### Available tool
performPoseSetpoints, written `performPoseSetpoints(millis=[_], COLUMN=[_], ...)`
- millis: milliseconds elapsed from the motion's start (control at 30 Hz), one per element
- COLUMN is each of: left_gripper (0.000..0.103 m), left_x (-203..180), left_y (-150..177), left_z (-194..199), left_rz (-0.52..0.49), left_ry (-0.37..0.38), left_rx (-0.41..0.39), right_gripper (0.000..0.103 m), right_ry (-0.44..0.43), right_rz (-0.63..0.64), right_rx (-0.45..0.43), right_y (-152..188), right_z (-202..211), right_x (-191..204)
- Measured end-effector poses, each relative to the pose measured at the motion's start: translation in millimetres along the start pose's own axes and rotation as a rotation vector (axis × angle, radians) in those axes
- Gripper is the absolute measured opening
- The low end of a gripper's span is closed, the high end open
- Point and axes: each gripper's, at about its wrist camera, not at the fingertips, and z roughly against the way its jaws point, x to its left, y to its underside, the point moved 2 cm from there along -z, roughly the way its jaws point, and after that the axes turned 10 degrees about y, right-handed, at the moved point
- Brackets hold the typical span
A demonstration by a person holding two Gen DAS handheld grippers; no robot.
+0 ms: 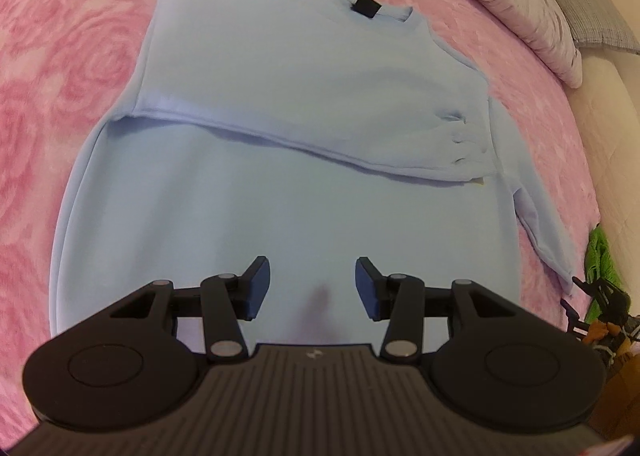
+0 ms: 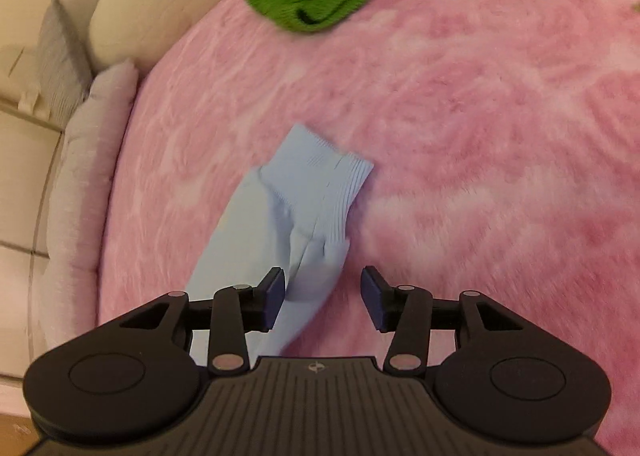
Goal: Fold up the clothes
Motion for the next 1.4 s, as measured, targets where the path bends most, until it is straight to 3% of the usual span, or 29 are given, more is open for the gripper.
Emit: performPoseSetpoints(millis=[67,100,133,333,433,533,600,633,667,700,767,833,900,1000,1100,1267,1400], left_gripper=[0.042,0.042,0.042,0.042,0.041,0.041,0.041,0.041,0.041,0.041,0.041,0.041,0.041,0.041,0.042,0.043,0.043], left_x=[-1.1,-0.9,0.3,17.6,31.7,45.2,54.6,59.0,62.6,66.1,73.0,78.2,81.9,80.5,77.1,74.7,81.3], left_y=[-2.7,-3.6,-4.0,-8.1,-9.8,-10.7,-11.0,-10.8,-10.3,-9.9,-9.0,-10.1,-14.0,-26.5,-45.9,-74.7,-85.1], left_z=[1.1,2.2,4.0,22.5,33.9,45.1,52.7,55.6,57.5,59.1,63.1,62.5,56.4,42.5,24.6,-6.6,-35.1], left_rz=[-0.004,-0.004,0.0,0.058,0.104,0.145,0.172,0.184,0.193,0.2,0.21,0.221,0.244,0.272,0.315,0.376,0.458], left_ry=[0.001,0.003,0.006,0.02,0.018,0.018,0.018,0.015,0.011,0.008,0.006,0.009,0.03,0.085,0.146,0.173,0.16], left_rx=[-0.004,-0.006,-0.009,-0.053,-0.084,-0.118,-0.138,-0.144,-0.149,-0.154,-0.163,-0.17,-0.177,-0.194,-0.216,-0.237,-0.223], right_gripper=[0.046,0.02,0.008,0.007,0.007,0.007,0.01,0.017,0.037,0.042,0.041,0.047,0.05,0.051,0.052,0.052,0.053], right_ry=[-0.022,-0.033,-0.044,-0.122,-0.335,-0.549,-0.628,-0.629,-0.595,-0.559,-0.51,-0.461,-0.365,-0.188,-0.035,0.049,0.063], right_rz=[0.101,0.151,0.202,0.526,0.918,1.157,1.253,1.315,1.37,1.425,1.499,1.501,1.461,1.364,1.187,0.929,0.886], right_rx=[-0.044,-0.067,-0.089,-0.225,-0.273,-0.165,-0.05,0.028,0.09,0.153,0.249,0.292,0.313,0.307,0.275,0.249,0.241], right_y=[9.1,13.6,18.2,51.5,145.9,249.7,312.3,342.2,364.9,387.4,415.7,414.8,389.6,341.7,286.1,219.7,206.1], right_z=[11.3,17.0,22.6,59.3,100.8,124.1,125.2,119.2,111.5,104.0,94.0,89.9,73.4,46.4,27.0,10.9,9.9], right_x=[24.0,36.0,48.1,124.5,194.2,228.4,238.3,240.6,238.4,236.1,225.1,208.8,198.9,183.5,168.4,153.2,146.2])
